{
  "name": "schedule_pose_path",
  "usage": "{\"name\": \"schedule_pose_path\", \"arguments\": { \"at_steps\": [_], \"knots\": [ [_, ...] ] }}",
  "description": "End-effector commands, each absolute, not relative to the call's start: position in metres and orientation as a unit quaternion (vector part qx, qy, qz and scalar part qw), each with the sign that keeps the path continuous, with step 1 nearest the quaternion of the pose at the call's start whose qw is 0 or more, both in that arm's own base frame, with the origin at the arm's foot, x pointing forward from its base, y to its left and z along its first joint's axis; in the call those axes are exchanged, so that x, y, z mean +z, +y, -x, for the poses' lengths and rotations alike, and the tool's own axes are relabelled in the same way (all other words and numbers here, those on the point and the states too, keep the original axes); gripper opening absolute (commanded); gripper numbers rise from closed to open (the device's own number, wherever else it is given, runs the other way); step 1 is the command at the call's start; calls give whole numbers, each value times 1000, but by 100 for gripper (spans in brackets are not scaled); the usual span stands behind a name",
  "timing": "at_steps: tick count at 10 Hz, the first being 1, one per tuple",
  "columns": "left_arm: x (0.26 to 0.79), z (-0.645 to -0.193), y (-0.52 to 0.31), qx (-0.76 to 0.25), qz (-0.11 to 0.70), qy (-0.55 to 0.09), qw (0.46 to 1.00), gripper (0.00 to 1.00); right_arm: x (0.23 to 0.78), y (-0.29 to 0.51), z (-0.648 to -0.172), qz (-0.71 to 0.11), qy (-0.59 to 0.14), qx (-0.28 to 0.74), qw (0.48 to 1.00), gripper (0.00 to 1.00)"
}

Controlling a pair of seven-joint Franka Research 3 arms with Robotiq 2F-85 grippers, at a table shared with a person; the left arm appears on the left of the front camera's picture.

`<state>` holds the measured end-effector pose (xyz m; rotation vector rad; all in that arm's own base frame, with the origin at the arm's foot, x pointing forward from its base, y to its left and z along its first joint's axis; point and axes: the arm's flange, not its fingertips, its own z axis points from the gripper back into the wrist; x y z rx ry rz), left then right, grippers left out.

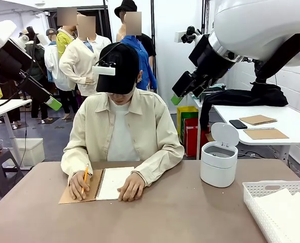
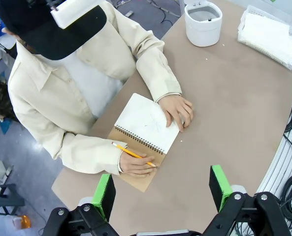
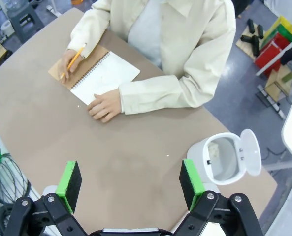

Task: Sort the paper based on its condition.
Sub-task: If a person hands you a paper, place it in the Organizing basket , and if it's crumpled, put it in the Trash can.

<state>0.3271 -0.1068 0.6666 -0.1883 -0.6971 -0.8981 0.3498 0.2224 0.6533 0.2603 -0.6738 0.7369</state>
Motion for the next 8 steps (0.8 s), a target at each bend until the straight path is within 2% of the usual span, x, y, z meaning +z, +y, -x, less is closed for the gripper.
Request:
{"name": "schedule_pose_path", "arguments": {
  "at_steps": [1, 8],
  "knots": [
    [668, -329, -107, -422, 89, -332, 839, 100, 652, 224, -350, -129, -320, 352, 870, 100],
    [668, -329, -107, -422, 89, -332, 839, 100, 651, 218, -348, -130, -313, 329, 881, 100]
  ]
}}
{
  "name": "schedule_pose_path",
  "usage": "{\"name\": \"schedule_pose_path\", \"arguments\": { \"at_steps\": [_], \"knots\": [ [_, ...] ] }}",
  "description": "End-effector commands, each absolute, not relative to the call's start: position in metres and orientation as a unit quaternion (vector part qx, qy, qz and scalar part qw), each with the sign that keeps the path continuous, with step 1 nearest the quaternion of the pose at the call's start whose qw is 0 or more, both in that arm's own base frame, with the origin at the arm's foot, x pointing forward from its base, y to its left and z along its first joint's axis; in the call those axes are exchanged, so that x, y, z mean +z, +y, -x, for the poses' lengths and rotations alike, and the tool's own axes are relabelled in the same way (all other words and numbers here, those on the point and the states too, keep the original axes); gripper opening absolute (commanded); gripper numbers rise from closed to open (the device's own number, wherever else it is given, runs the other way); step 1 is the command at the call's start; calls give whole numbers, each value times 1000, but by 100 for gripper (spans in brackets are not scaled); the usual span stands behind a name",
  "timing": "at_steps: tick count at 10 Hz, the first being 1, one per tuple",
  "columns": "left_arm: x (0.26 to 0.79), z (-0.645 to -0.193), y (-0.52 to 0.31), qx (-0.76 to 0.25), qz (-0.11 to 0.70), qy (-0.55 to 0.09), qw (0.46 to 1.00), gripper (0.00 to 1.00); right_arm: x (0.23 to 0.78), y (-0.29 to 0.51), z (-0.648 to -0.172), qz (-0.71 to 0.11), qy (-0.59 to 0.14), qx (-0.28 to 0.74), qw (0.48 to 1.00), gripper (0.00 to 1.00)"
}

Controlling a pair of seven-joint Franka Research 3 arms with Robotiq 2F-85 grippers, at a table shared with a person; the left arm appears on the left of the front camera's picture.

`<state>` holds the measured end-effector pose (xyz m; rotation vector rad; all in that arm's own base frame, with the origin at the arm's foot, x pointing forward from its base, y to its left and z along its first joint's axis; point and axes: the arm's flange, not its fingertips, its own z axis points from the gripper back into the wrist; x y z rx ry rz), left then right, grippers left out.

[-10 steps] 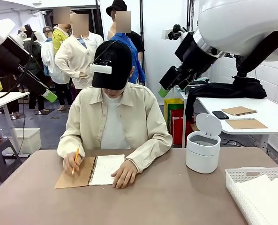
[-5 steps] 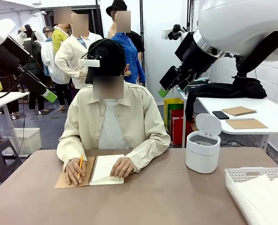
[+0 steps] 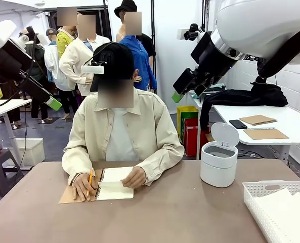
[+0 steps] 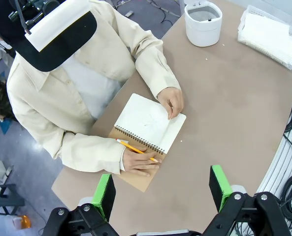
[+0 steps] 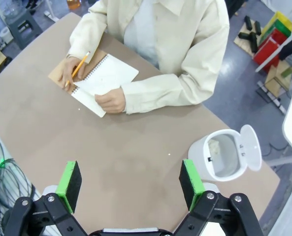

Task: Sort the paper based on its condition.
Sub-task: If a person hands you a paper, place it in the Organizing basket , and if it's crumpled, put it in the Trash can.

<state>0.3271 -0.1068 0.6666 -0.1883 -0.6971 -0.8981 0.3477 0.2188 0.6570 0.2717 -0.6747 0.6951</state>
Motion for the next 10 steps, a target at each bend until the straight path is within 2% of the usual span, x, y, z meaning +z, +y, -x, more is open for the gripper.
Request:
{"name": "schedule_pose_path", "arguments": {
  "at_steps": [1, 10],
  "knots": [
    [668, -329, -107, -422, 89, -332, 839, 100, 658, 219, -348, -130, -325, 334, 875, 100],
    [668, -329, -107, -422, 89, -332, 839, 100, 658, 219, -348, -130, -325, 334, 875, 100]
  ]
}}
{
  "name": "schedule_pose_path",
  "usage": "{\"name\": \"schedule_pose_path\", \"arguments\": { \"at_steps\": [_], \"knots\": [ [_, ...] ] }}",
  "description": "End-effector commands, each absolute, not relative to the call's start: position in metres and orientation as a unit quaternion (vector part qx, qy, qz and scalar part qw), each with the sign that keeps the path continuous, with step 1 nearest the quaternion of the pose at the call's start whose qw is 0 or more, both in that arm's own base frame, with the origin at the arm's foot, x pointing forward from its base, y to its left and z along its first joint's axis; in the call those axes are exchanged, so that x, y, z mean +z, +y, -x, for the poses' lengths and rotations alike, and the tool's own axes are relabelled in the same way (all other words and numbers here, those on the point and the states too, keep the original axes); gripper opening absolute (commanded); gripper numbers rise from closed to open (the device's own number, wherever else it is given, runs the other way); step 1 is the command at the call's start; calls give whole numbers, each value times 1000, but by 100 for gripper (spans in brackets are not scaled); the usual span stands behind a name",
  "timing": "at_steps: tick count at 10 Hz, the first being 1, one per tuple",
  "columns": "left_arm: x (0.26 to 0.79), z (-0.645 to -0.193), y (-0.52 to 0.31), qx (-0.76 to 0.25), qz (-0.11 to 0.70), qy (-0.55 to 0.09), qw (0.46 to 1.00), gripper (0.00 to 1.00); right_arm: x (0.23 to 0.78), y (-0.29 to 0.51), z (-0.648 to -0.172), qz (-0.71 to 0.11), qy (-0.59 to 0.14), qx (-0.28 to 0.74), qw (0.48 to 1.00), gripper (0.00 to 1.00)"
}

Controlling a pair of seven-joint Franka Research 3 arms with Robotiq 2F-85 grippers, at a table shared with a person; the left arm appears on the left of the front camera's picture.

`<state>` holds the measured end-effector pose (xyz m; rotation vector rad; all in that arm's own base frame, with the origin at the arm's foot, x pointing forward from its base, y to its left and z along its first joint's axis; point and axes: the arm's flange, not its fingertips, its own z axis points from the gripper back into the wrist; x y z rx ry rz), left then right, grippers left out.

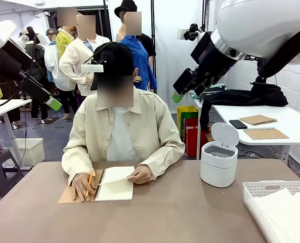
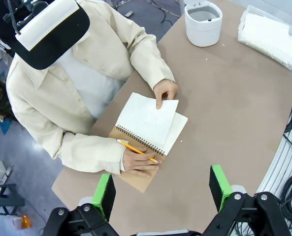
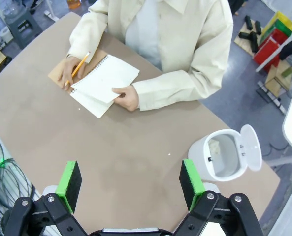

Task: Sort the paper based on its condition.
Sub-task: If a person hands you a paper, place it in the Organizing basket , and if it's crumpled, put it in the Trash can.

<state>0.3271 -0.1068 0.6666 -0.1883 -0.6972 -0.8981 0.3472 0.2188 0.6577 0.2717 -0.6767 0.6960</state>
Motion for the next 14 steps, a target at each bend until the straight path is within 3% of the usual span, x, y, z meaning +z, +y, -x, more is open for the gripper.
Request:
{"name": "schedule_pose_path", "arguments": {
  "at_steps": [1, 14],
  "knots": [
    [668, -329, -107, -422, 89, -332, 839, 100, 658, 219, -348, -130, -325, 334, 875, 100],
    [668, -329, -107, -422, 89, -332, 839, 100, 658, 219, -348, -130, -325, 334, 875, 100]
  ]
}}
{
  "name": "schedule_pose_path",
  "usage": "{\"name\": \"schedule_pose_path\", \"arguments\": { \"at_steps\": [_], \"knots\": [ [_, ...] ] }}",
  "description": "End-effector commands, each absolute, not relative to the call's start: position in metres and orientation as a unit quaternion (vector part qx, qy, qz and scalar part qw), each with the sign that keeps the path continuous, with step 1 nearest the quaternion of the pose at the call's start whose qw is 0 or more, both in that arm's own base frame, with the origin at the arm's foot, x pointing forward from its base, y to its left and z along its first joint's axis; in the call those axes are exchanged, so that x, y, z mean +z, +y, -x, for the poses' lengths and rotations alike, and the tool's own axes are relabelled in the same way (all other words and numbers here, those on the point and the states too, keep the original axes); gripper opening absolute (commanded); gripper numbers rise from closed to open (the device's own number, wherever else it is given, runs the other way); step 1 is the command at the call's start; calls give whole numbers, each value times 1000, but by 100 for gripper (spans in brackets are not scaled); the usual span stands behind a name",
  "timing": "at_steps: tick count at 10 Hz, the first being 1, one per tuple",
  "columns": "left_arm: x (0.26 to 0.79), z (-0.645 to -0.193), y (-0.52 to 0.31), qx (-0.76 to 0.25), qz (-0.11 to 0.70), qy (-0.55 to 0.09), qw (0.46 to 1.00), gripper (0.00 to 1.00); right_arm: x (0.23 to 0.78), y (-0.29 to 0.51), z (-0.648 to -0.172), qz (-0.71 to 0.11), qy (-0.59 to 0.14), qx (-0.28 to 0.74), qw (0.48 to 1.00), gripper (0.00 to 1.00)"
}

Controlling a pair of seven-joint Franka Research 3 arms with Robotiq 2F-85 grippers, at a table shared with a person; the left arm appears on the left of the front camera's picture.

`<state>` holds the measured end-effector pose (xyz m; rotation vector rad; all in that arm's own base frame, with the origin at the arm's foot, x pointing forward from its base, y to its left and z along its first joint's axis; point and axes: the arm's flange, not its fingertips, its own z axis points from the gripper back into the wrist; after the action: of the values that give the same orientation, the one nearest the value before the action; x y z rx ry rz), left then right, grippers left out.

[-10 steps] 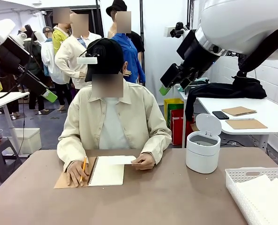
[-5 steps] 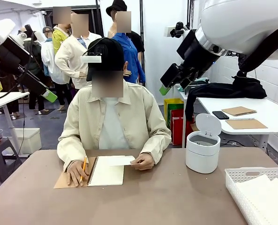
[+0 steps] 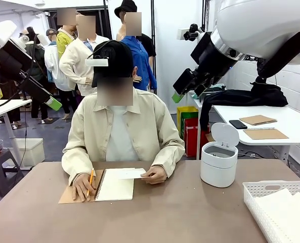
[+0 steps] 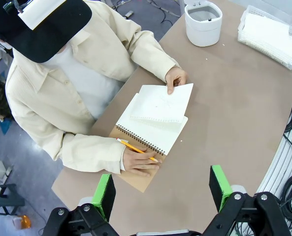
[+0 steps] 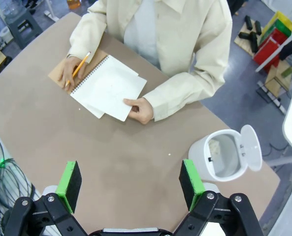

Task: Sort the paper based on its condition.
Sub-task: If a person hands you a paper, place it in the Organizing basket , and if it's crumpled, put it in the Trash can.

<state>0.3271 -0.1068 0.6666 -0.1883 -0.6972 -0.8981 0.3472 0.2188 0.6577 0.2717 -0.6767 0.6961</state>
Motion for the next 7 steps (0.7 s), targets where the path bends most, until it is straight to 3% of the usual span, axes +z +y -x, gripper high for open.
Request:
{"name": "schedule_pose_path", "arguments": {
  "at_steps": [1, 7],
  "knots": [
    [668, -329, -107, -422, 89, -332, 839, 100, 658, 219, -348, -130, -325, 334, 875, 100],
    [668, -329, -107, -422, 89, -332, 839, 100, 658, 219, -348, -130, -325, 334, 875, 100]
  ]
}}
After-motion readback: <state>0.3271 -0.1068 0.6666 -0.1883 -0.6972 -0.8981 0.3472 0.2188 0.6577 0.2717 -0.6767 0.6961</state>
